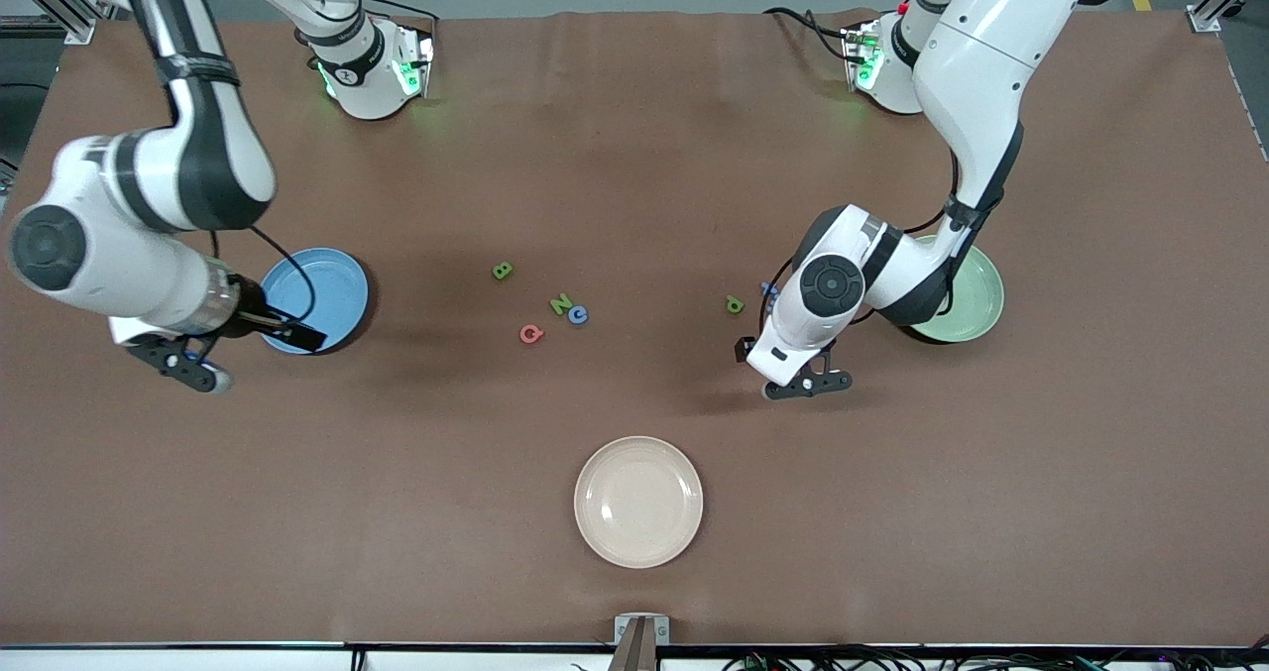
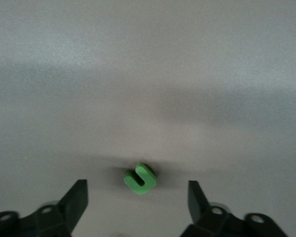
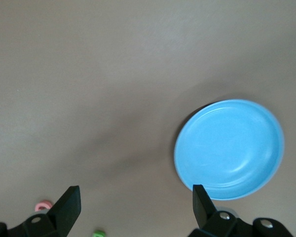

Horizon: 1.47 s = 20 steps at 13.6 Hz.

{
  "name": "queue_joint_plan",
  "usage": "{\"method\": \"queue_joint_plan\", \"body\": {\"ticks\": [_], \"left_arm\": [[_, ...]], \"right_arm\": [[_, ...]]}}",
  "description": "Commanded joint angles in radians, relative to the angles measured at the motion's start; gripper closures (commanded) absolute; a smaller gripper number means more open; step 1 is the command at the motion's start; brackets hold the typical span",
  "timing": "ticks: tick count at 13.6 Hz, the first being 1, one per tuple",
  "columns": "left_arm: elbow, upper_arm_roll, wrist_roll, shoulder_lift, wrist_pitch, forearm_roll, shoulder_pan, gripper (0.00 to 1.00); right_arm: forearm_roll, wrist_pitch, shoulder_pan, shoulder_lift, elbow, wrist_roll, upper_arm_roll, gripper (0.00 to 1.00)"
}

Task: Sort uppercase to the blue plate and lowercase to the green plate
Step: 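Grasp the green u with the left gripper while the right gripper grasps the B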

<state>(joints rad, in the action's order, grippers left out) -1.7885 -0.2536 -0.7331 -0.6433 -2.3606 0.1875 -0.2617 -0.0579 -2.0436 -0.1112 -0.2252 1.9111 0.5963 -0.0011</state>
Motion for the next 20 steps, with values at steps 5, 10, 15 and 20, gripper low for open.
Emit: {"method": "queue_joint_plan", "body": {"ticks": [5, 10, 15, 20], "left_arm": [[0.008, 0.004, -0.026, -0.030, -0.042, 0.026, -0.005, 0.24], [0.008, 0.002, -0.068, -0.039, -0.043, 0.069, -0.005, 0.31], [0.008, 0.000, -0.072, -0.039, -0.043, 0.069, -0.005, 0.41], [0.008, 0.002, -0.077, -0.042, -0.045, 0.069, -0.007, 0.49]], "right_arm": [[0.004, -0.303, -0.143, 0.075, 0.307, 0.310, -0.007, 0.00], [0.004, -0.380, -0.229, 0.089, 0.410, 0.508, -0.004, 0.00], [0.004, -0.525, -0.350, 0.089, 0.508, 0.603, -0.004, 0.00], [0.001, -0.648, -0.427, 0.000, 0.508, 0.637, -0.004, 0.00]]}}
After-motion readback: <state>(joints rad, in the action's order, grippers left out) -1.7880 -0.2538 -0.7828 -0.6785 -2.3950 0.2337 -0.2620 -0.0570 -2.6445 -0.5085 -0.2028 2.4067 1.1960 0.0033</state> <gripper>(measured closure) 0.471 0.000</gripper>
